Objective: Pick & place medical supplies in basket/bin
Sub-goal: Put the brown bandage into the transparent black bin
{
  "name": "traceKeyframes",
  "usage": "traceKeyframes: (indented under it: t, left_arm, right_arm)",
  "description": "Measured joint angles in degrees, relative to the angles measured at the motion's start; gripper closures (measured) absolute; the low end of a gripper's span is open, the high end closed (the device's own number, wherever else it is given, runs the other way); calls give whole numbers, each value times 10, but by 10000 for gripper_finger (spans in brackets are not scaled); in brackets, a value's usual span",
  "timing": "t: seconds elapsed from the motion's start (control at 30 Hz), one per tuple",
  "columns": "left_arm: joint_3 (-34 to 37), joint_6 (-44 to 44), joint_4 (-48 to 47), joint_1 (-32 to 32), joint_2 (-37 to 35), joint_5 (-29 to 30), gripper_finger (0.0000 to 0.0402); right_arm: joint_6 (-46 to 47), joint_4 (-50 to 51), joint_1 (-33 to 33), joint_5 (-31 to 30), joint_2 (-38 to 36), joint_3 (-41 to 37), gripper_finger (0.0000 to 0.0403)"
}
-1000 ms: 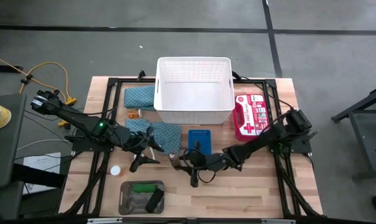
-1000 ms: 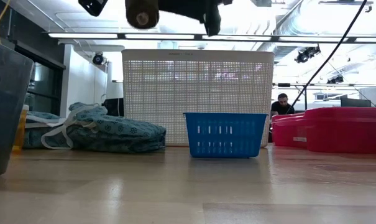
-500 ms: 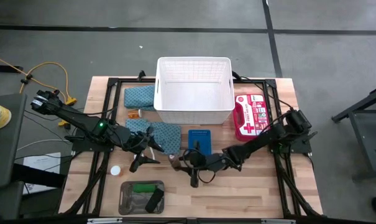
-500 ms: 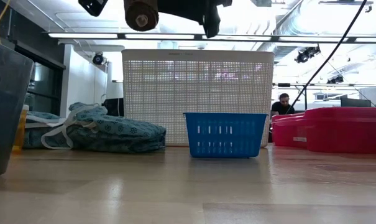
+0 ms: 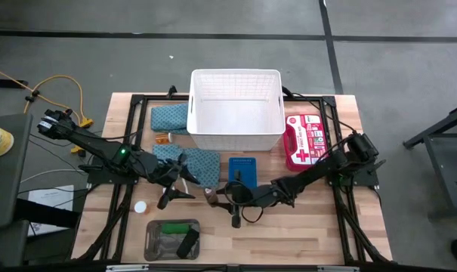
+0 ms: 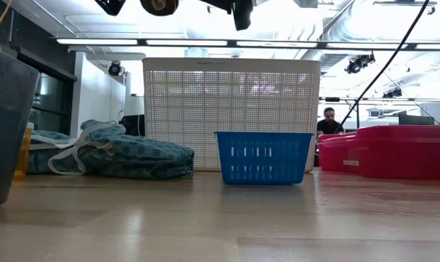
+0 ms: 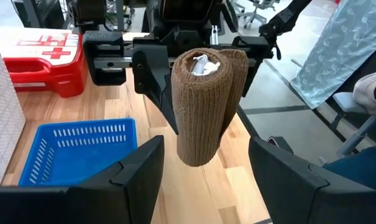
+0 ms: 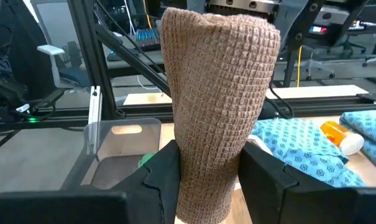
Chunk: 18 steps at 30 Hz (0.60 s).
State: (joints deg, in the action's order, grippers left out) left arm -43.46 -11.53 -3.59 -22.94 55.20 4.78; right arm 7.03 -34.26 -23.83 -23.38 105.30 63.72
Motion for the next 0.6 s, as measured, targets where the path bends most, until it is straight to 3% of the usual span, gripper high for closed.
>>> traceKeyframes:
  t: [0.6]
  left_arm:
    - [0, -29, 15, 0, 0, 0, 174]
  right_arm:
    - [2, -11, 7, 28, 0, 0, 270]
